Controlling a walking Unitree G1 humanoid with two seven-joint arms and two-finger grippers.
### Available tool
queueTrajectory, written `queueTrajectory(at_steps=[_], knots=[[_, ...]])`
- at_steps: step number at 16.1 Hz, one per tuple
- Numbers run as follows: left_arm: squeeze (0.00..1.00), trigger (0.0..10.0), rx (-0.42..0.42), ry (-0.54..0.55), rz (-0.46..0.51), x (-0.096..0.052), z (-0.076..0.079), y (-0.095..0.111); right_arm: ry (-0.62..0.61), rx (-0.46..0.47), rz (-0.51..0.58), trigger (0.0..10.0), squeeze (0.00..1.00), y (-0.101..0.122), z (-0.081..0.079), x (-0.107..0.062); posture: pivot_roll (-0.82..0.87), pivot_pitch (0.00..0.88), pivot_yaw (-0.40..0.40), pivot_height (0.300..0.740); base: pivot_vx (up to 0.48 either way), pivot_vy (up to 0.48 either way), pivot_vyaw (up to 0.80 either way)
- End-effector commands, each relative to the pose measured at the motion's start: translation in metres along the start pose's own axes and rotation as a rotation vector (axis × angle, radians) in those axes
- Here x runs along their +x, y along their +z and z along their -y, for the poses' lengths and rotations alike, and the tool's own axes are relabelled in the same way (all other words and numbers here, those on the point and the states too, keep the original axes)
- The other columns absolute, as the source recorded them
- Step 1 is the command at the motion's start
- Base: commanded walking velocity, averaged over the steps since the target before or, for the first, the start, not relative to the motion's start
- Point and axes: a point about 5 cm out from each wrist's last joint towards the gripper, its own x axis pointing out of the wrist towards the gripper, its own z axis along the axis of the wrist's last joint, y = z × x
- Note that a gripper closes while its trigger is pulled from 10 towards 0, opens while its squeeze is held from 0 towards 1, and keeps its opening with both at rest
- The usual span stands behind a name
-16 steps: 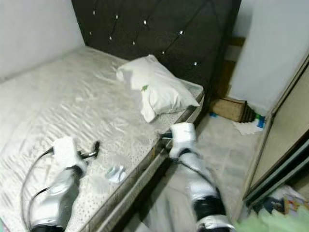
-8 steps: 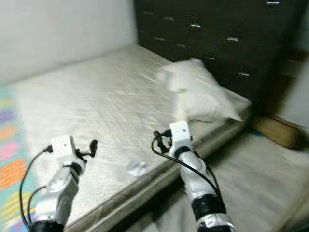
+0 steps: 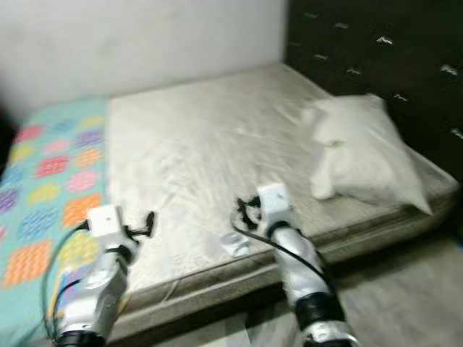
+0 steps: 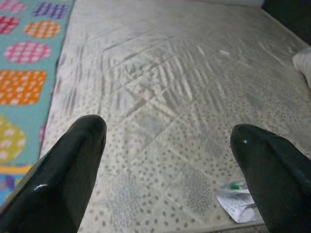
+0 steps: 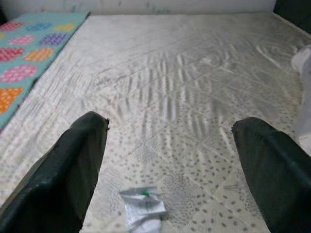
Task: Clean up the room
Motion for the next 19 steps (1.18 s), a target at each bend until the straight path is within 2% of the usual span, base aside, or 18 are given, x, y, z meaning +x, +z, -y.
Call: queueTrajectory(at_steps=[1,4,6,13,15,19], knots=[[0.0,10.0,0.022,0.016,0.009,0.0,-0.009,0.004,0.024,0.003,0.025,10.0,0.0,0.007,-0.009,0.004,-0.07,0.0,0.039,0.74,0.0,0.0,0.8],[0.0,10.0,0.021,-0.019,0.021,0.0,-0.006,0.006,0.023,0.004,0.029,10.0,0.0,0.008,-0.009,0.005,-0.07,0.0,0.039,0.74,0.0,0.0,0.8],[0.0,10.0,0.014,-0.046,0.03,-0.001,-0.005,0.007,0.006,0.038,0.049,10.0,0.0,0.01,-0.008,0.004,-0.07,0.0,0.04,0.74,0.0,0.0,0.67],[0.0,10.0,0.0,-0.095,0.045,-0.002,0.0,0.008,-0.035,0.113,0.087,10.0,0.0,0.015,0.0,0.003,-0.08,0.0,0.041,0.74,0.0,0.0,0.0],[0.0,10.0,0.0,-0.1,0.046,-0.002,0.0,0.008,-0.039,0.107,0.092,10.0,0.0,0.016,0.002,0.004,-0.08,0.0,0.042,0.74,0.0,0.0,-0.66],[0.0,10.0,0.002,-0.111,0.044,-0.002,0.002,0.007,-0.045,0.094,0.096,10.0,0.0,0.017,0.004,0.004,-0.08,0.0,0.04,0.74,0.12,0.0,0.0]])
